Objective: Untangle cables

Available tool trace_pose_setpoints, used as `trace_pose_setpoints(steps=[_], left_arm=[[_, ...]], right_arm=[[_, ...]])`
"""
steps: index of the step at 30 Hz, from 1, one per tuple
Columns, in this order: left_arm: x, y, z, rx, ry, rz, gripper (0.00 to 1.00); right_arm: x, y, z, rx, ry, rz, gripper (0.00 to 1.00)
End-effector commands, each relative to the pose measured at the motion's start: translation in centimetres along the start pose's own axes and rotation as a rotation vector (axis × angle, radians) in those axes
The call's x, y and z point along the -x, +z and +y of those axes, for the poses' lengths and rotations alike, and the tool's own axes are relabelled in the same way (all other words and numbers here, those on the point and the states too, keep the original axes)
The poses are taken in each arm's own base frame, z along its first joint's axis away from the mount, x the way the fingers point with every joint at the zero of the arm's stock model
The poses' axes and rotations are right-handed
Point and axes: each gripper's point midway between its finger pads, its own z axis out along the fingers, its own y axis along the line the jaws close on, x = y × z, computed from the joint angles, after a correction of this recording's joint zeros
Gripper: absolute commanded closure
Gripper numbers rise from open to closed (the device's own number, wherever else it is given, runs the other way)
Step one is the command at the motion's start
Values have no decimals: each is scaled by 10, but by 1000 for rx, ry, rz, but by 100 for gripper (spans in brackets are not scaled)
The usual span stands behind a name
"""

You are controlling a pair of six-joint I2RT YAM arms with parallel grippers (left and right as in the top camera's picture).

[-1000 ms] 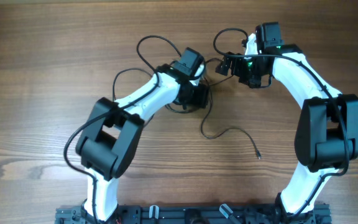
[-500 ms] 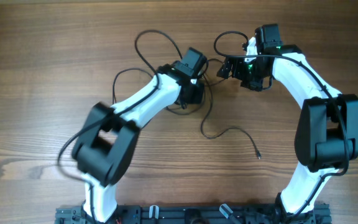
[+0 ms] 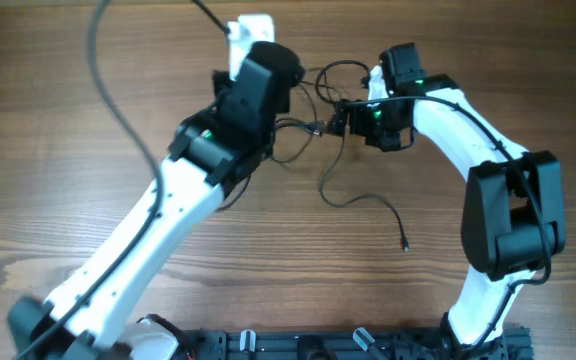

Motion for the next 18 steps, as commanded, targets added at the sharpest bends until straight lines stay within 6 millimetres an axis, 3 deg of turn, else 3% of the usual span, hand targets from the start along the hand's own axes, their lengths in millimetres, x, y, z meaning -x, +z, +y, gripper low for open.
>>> trace_pose_setpoints(steps=[1,6,11,14,18], left_arm=[[66,-52,40,78,-123,-223,96],[113,-111,64,20,-250,-395,96],[132,-160,91,-14,-329,-492,96],[134,-173,100,-20,-342,-507,96],[128,-173,102,-12,-325,-486,96]], right_arm=[[-12,14,11,-6,-54,30,0],[-19,22,31,9,-109,31,0],[-21,26,45,23,-143,23,0],[-21,27,47,26,-150,22,0],[-21,27,47,26,-151,22,0]])
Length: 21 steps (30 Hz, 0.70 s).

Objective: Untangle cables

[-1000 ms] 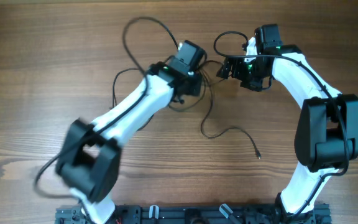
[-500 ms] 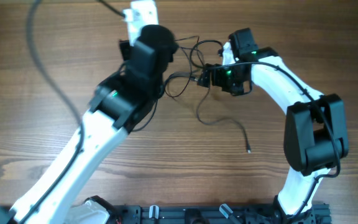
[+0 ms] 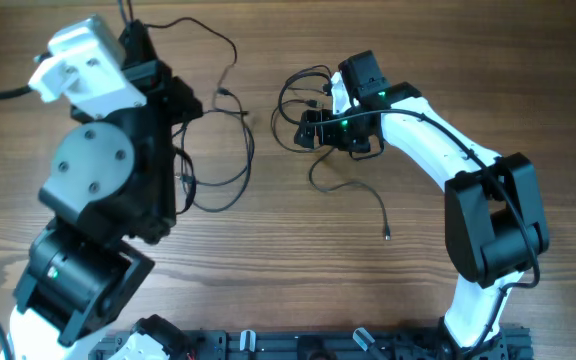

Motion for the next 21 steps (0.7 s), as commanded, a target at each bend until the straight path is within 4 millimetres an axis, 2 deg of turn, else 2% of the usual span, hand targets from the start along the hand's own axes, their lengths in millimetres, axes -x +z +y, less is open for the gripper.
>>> trace_pose_setpoints(steps=[1,9,12,17,19,21], left_arm=[[1,-1,5,23,20,4,96],[-10,5,3,32,46,34,96],[-25,11,0,31,72,77,96],[-90,32,-24,-50,179,269,96],[-111,41,-26,-36,210,317,96],[-134,51,-27,-19,247,365,90]], right_arm=[[-5,7,-5,-14,-9,15,0],[-5,7,-5,-14,-9,15,0],[-3,7,-4,-12,-12,9,0],[-1,7,5,38,-34,4,0],[3,7,-2,-7,-39,-16,0],[8,7,-14,-74,-16,-45,0]])
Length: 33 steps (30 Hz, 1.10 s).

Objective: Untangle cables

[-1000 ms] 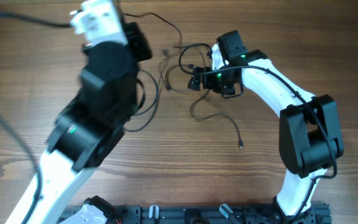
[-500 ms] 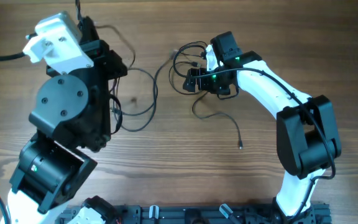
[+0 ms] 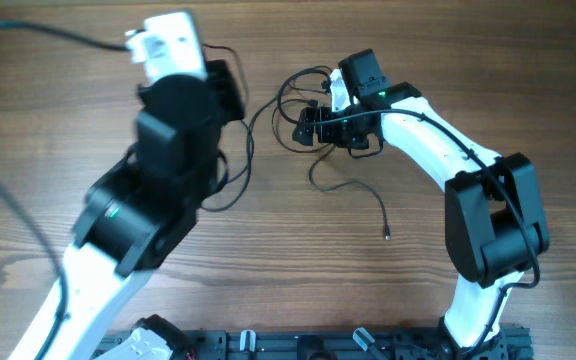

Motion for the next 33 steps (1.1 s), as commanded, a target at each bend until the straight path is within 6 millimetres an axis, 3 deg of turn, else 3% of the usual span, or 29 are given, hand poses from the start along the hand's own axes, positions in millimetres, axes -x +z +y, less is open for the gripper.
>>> trace_pose_setpoints(steps=[1,8,9,10,11,12,14,18,23,25,28,30,33], left_arm=[[-30,27,-16,-6,51,93,89],[-116,71,-16,95,144,336,92],[-131,75,-13,118,159,379,85],[-141,79,-9,137,177,413,67],[-153,83,-4,159,192,449,35],[-160,85,1,180,189,473,23],[-171,89,8,197,171,515,12],[-184,98,21,111,50,640,3],[-189,104,33,-80,-196,784,0],[-182,111,63,-39,-260,773,0],[-178,116,90,16,-300,760,0],[-177,119,112,75,-316,746,0],[-183,119,141,180,-309,737,0]], right_arm=[[2,6,-21,-111,4,-26,0],[14,-3,-58,-316,60,-103,0],[15,-3,-58,-315,60,-105,0],[15,-3,-58,-315,60,-105,0],[15,-3,-58,-315,60,-105,0],[15,-3,-58,-315,60,-105,0],[15,-3,-58,-315,60,-105,0],[16,-3,-56,-302,37,-103,0],[35,-14,-29,-217,-49,-119,0],[52,-28,-8,-163,-111,-143,1],[60,-41,16,-88,-158,-141,1],[60,-45,33,-8,-203,-132,1],[53,-42,40,45,-207,-103,1]])
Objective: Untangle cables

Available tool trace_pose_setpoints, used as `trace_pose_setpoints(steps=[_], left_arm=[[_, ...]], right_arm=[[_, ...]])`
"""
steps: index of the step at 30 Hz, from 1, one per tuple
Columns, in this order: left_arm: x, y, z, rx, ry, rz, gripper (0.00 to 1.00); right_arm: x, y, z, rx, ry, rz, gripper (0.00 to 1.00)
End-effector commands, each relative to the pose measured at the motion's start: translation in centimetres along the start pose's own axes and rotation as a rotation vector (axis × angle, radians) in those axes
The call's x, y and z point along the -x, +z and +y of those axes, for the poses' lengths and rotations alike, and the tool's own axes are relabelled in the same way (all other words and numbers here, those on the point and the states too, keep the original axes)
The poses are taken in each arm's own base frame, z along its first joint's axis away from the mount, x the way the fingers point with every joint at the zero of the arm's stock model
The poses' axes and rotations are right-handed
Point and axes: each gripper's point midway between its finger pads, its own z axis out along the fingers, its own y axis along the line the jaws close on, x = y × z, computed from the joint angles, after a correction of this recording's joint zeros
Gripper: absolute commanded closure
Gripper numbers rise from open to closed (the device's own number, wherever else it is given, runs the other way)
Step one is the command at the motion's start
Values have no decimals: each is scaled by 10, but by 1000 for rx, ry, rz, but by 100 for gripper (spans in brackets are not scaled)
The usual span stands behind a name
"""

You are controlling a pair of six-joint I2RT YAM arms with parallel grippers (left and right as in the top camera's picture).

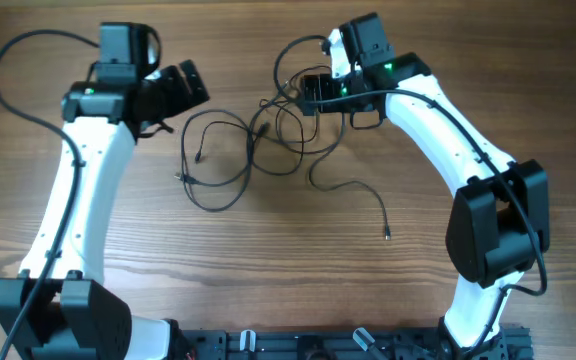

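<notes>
Thin black cables lie on the wooden table in the overhead view. One cable [218, 165] forms loose loops left of centre, its plug ends near the loops' left side. A second cable [353, 188] trails from a bundle of loops [286, 118] down to a plug at the lower right. The two sets of loops overlap around the middle. My right gripper [306, 95] sits at the top of the bundle, shut on its strands. Up and to the left of the left loops my left gripper [183, 85] looks open, with nothing in it.
A black rail with clamps [348, 345] runs along the table's near edge between the arm bases. The left arm's own thick lead [13, 60] arcs over the far left corner.
My left arm has drawn back to the far left, uncovering the left loops, which lie flat on the table. My right gripper has moved up and away with its bundle.
Both grippers met at one tangle in the middle. Then the left arm was far to the left with a cable spread out beside it, while the right held the rest. The left arm then covered those loops, and now it stands clear of them.
</notes>
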Motion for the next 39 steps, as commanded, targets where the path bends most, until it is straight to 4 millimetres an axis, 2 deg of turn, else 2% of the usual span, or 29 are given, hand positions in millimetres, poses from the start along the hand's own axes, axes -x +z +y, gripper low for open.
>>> trace_pose_setpoints(steps=[1,3,6,11,13,14,17,21,22,27,29,32,39], left_arm=[[2,6,31,93,-43,-10,0],[1,6,35,97,-48,-7,0],[1,7,34,96,-48,-6,0],[1,7,34,96,-48,-6,0],[1,7,34,96,-47,-6,0],[1,7,34,96,-48,-6,0],[1,7,34,96,-48,-6,0],[1,7,34,96,-48,-6,0],[1,7,34,96,-48,-7,0],[1,7,34,96,-48,-7,0],[1,7,34,96,-48,-6,0],[1,7,34,96,-48,-6,0],[1,7,34,96,-48,-6,0]], right_arm=[[-11,5,16,111,-33,51,0],[-19,8,16,103,-34,71,0],[-31,17,2,42,-27,91,0],[-28,29,-10,-2,-43,38,0],[-18,32,-29,-104,-41,-17,1],[-13,33,-45,-194,2,-57,1],[-10,42,-64,-270,44,-102,0],[-21,61,-72,-279,64,-65,1],[-22,64,-74,-281,72,-63,6],[-21,63,-77,-281,88,-71,14],[-21,63,-77,-281,89,-71,12],[-21,64,-77,-282,82,-69,1],[-21,64,-77,-282,82,-69,0]])
